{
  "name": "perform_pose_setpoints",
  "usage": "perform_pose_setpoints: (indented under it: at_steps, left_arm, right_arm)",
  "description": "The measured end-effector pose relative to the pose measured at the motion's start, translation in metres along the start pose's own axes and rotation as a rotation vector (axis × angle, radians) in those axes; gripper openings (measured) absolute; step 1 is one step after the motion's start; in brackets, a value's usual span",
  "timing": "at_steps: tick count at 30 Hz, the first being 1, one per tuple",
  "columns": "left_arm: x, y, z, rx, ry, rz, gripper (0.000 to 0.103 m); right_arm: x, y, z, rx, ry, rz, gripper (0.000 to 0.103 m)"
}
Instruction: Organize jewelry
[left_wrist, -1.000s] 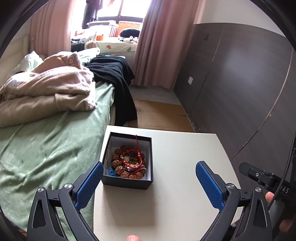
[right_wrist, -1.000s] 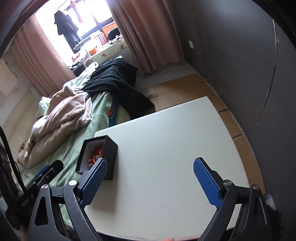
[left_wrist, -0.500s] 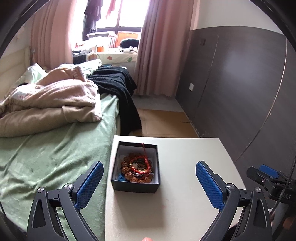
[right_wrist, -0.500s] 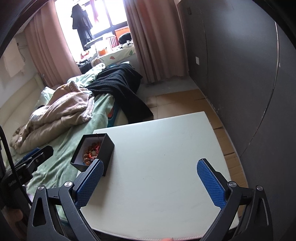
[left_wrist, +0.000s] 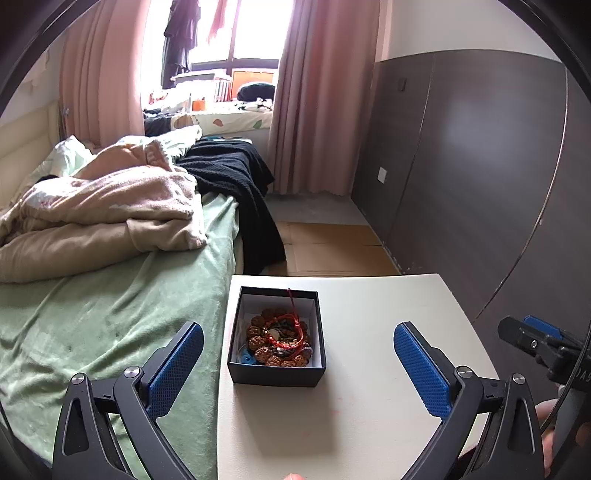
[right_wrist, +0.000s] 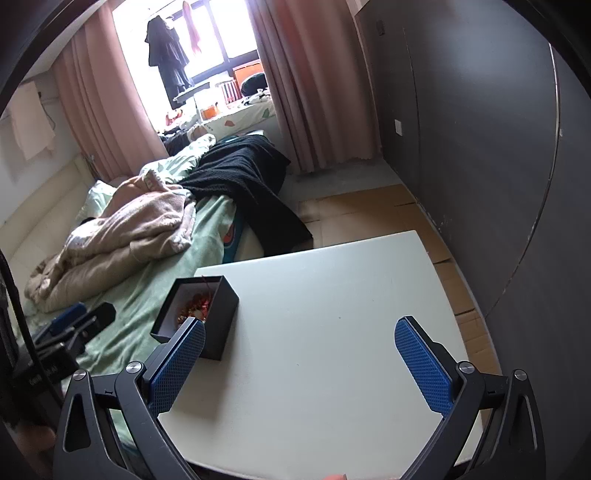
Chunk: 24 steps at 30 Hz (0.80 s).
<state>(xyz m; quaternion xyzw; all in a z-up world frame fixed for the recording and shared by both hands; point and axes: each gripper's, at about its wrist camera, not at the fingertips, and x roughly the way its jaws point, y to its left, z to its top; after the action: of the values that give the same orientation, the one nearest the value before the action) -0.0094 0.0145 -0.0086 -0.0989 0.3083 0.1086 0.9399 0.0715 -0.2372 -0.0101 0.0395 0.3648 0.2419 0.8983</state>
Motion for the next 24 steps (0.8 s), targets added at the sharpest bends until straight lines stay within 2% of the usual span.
perform_pose_setpoints:
  at_steps: [24]
  left_arm:
    - [-0.002,-0.0083,0.0008,0.024,-0.002,0.014,0.103]
  right_arm:
    - [-0.0033,0.0039,0.0,-0.031,0.006,-0.032,0.103]
